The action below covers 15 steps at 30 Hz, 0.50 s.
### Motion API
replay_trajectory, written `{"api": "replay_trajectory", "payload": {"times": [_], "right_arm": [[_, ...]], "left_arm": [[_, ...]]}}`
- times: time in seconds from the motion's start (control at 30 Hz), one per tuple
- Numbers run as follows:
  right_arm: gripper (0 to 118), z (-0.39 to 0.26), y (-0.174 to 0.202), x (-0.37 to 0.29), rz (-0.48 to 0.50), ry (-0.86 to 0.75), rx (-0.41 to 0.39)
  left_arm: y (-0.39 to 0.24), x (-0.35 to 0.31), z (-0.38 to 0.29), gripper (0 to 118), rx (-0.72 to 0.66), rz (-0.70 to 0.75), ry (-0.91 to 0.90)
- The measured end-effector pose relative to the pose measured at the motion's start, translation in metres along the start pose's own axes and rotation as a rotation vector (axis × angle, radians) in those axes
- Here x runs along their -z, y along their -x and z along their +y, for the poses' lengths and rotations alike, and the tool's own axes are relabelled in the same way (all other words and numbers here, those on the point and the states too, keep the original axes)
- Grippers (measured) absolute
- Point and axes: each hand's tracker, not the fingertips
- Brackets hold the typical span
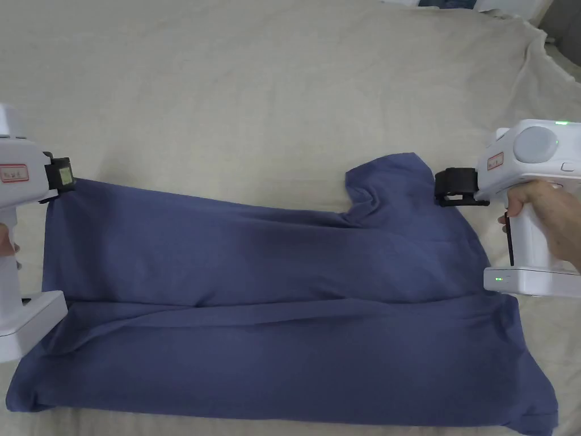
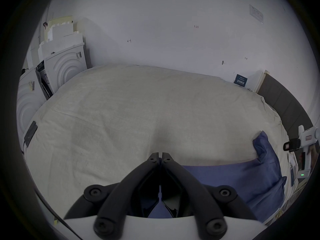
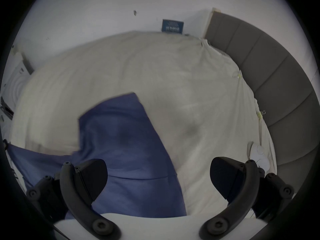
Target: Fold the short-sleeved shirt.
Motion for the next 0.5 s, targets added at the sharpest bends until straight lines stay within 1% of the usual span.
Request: {"api": "replay_trajectory", "payload": {"times": [0.1,0.13,0.17,0.2,0.23,0.3,0.33,0.37,0.4,0.43,0.5], "right_arm": [[115,-0.004,0.0,0.028,-0.021,0.063,0.005],[112,-0.005,-0.001,0.037,-0.027,0.082,0.015],[106,-0.006,-0.003,0.043,-0.035,0.1,0.021],[97,-0.008,-0.004,0.048,-0.034,0.09,0.032],[80,-0.009,-0.006,0.052,-0.038,0.092,0.055],[54,-0.011,-0.012,0.057,0.004,0.093,0.11],[45,-0.012,-0.012,0.057,0.048,0.097,0.131],[38,-0.011,-0.012,0.056,0.048,0.094,0.124],[27,-0.009,-0.01,0.053,0.036,0.084,0.112],[0,-0.008,-0.01,0.05,0.022,0.064,0.092],[0,-0.007,-0.013,0.045,0.044,0.072,0.118]], "left_arm": [[0.003,0.005,-0.001,0,-0.014,-0.001,0.005],[0.003,0.007,-0.001,0,-0.017,0.001,0.009],[0.003,0.009,-0.001,0,-0.018,0.0,0.011],[0.003,0.011,-0.001,0,-0.018,0.001,0.012],[0.0,0.011,-0.002,0,-0.018,0.002,0.013],[-0.001,0.015,-0.002,0,-0.016,0.003,0.017],[0.0,0.019,-0.002,0,-0.016,0.004,0.021],[0.002,0.023,-0.002,0,-0.015,0.005,0.028],[0.002,0.025,-0.002,0,-0.014,0.005,0.034],[0.002,0.027,-0.003,0,-0.015,0.005,0.039],[0.001,0.026,-0.005,0,-0.019,0.006,0.049]]}}
